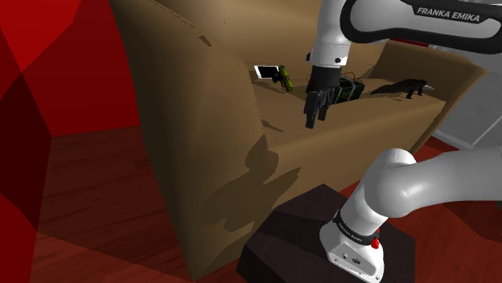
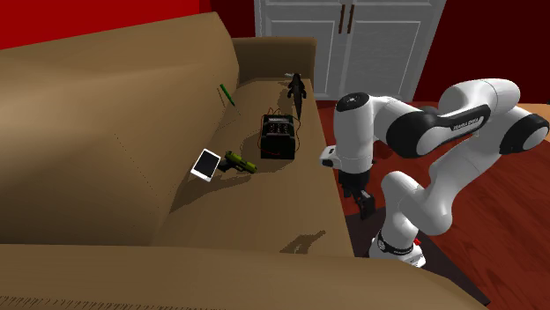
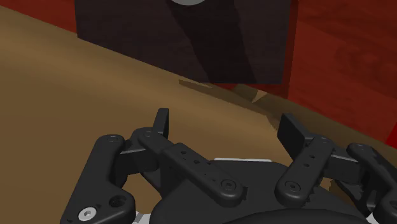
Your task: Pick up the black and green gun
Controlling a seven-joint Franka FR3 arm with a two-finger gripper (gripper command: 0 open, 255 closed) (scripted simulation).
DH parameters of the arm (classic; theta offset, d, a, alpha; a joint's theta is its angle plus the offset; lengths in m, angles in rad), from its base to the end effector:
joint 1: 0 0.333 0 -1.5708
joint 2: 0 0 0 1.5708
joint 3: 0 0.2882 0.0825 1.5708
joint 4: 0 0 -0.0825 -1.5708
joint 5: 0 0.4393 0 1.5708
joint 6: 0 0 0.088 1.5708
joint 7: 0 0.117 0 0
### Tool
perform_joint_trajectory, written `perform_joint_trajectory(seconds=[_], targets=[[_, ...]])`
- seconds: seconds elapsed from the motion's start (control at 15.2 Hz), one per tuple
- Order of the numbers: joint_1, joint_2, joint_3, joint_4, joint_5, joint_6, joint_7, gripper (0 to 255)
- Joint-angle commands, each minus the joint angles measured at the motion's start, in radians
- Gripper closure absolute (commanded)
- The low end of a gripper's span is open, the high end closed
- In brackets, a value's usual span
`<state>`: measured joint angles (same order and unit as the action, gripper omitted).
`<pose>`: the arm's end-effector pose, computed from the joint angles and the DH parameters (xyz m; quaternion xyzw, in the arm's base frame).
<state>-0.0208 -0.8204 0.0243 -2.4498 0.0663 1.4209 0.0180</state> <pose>0.3508 0.0103 0.5139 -0.9942 0.0105 0.1043 0.0236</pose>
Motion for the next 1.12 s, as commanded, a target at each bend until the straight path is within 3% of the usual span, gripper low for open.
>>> perform_joint_trajectory(seconds=[0.0, 0.53, 1.06], targets=[[0.0, 0.0, 0.0, 0.0, 0.0, 0.0, 0.0, 0], [-0.063, 0.147, -0.094, 0.044, -0.082, 0.237, -0.071, 0], [-0.107, 0.319, -0.187, 0.146, -0.112, 0.445, -0.137, 0]])
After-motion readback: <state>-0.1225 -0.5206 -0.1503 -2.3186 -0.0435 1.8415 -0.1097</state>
